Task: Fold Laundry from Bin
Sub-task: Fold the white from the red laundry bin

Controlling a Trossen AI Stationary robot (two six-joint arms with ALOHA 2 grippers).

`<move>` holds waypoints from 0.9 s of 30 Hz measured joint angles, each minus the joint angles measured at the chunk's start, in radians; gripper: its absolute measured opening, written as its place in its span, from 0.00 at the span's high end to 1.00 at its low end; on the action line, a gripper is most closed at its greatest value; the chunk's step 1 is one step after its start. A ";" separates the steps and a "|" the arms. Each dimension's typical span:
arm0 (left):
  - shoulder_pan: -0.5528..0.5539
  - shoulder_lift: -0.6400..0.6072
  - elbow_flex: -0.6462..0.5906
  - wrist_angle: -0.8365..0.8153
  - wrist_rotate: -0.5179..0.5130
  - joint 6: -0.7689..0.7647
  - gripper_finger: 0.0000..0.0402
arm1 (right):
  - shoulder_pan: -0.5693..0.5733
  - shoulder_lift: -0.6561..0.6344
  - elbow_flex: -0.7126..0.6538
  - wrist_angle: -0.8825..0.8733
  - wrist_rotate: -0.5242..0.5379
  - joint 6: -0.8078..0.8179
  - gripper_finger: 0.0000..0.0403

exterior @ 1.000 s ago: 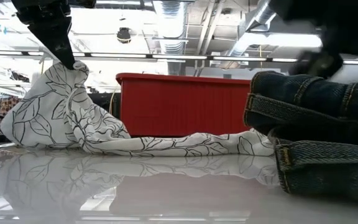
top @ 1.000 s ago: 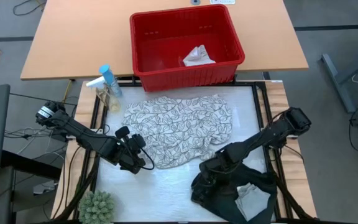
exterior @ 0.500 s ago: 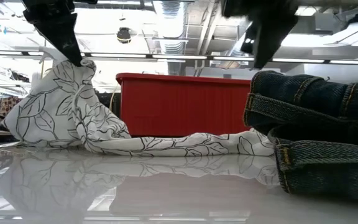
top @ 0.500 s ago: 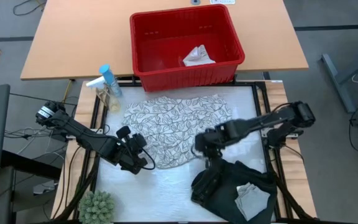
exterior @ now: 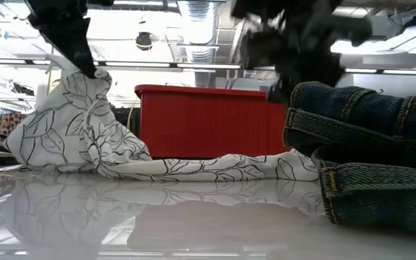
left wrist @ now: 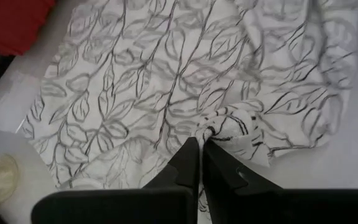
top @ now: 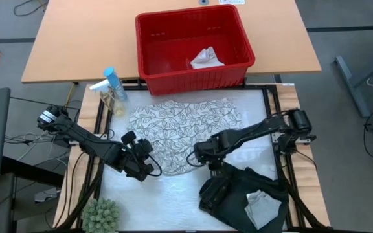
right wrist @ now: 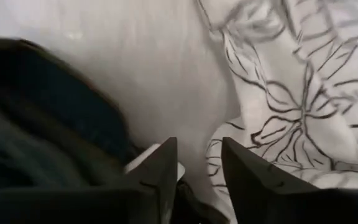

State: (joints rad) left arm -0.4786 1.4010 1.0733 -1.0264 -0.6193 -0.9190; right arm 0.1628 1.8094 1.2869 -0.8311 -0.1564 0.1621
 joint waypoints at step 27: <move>0.030 -0.003 0.080 0.001 0.046 -0.004 1.00 | -0.078 -0.071 0.018 -0.241 0.139 -0.093 0.95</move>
State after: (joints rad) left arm -0.4490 1.3979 1.1535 -1.0252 -0.5736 -0.9229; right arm 0.0853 1.7379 1.3045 -1.0720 -0.0178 0.0688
